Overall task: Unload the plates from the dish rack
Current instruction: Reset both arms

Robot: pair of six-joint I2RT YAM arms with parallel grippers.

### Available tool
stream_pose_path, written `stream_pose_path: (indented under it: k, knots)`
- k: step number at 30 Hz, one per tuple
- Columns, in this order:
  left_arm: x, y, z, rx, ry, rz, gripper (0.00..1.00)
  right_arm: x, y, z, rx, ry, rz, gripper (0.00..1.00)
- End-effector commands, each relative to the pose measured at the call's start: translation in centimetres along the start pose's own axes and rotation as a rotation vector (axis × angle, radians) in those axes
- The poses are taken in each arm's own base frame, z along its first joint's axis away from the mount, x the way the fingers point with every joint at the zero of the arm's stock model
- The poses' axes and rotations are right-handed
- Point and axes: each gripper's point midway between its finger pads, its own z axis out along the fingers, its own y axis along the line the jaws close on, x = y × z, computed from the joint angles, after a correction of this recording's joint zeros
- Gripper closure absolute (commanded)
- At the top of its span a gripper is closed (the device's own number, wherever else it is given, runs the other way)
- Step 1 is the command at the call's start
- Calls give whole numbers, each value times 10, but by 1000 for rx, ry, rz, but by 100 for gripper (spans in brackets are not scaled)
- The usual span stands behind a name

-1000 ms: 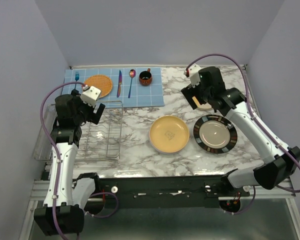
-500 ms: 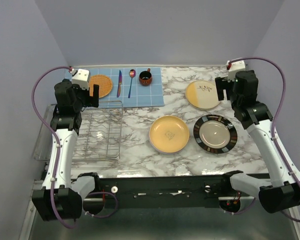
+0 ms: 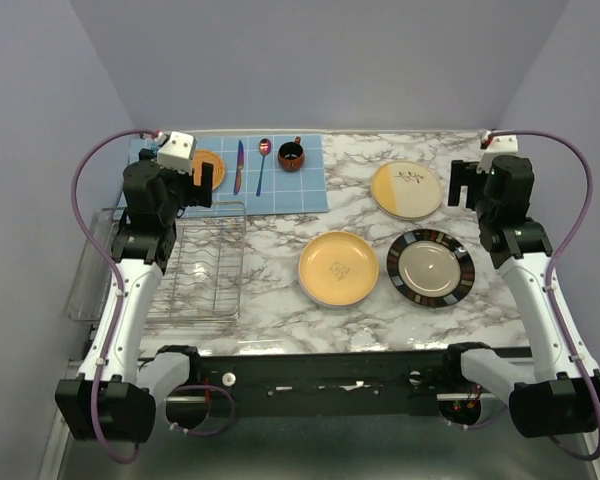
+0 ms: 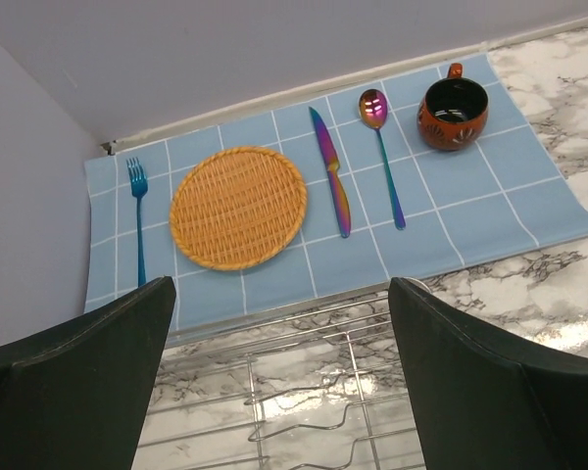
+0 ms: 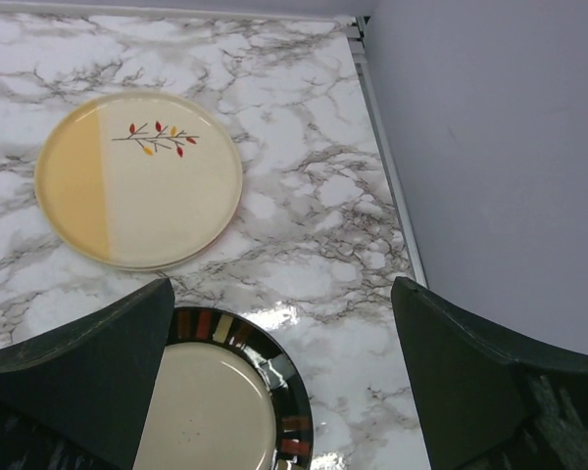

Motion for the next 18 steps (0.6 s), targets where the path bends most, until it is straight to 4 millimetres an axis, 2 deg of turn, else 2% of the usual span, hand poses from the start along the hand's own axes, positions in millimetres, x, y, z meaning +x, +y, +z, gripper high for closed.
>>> stream_pose_path:
  k: [1,2,5,9,18]
  knots:
    - [-7,5,-10,-57,-94,-4,1,-12,-5,-12,7,-115,40,0]
    - [-2,4,-9,-57,-94,-5,1,-3,-4,-11,9,-106,44,0]
    - [0,3,-11,-61,-84,3,1,-6,-7,-19,15,-128,73,0]
    - [-4,5,-12,-68,-87,20,1,-13,-13,-28,33,-163,82,0]
    - [-13,4,-12,-66,-116,15,1,-11,-12,-31,20,-157,64,0]
